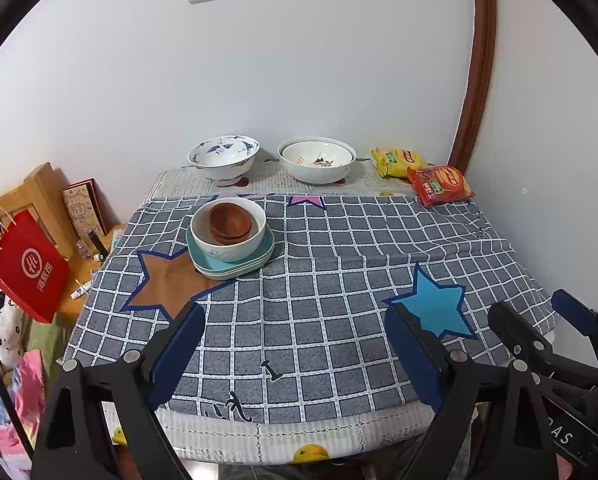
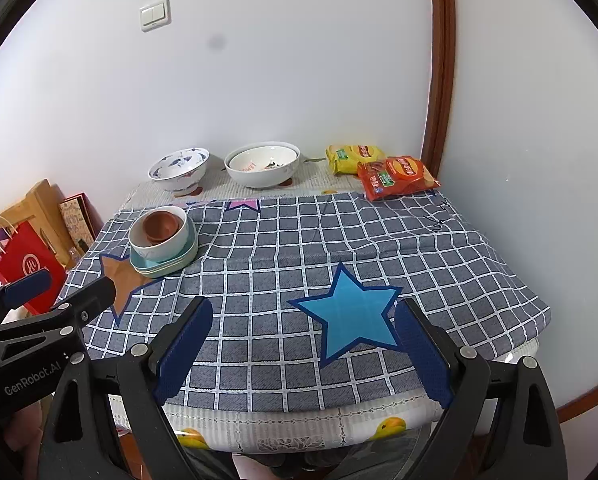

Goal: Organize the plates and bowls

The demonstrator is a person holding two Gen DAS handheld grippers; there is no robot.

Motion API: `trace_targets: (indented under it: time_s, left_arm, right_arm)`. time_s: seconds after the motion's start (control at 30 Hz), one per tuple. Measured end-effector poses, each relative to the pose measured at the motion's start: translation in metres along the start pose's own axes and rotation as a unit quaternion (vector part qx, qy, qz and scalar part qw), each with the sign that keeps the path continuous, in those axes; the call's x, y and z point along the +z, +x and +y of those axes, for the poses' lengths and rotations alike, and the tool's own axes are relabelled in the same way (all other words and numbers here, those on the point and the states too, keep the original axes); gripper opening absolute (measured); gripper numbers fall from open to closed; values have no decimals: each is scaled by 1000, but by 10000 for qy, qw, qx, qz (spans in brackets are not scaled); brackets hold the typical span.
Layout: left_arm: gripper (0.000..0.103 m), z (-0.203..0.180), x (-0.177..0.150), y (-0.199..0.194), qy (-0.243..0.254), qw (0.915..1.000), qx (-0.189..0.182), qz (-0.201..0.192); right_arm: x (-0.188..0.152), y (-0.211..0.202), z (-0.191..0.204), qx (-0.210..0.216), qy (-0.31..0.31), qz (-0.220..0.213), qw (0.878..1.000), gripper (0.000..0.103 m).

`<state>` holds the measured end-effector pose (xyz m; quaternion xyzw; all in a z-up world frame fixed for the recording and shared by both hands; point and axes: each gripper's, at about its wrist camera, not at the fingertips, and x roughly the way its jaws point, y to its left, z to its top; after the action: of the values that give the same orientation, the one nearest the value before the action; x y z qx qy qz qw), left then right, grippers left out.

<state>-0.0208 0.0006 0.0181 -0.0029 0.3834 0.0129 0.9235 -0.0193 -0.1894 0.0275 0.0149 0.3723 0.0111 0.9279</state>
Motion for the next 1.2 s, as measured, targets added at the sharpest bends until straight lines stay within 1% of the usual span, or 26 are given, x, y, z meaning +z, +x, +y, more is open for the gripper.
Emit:
trace_targets:
  time_s: [1.2]
  left_arm:
    - [91,4,4,-3,-29,9999,91,-70]
  right_arm:
    - [3,-10,5,67,37,-134,9999,91]
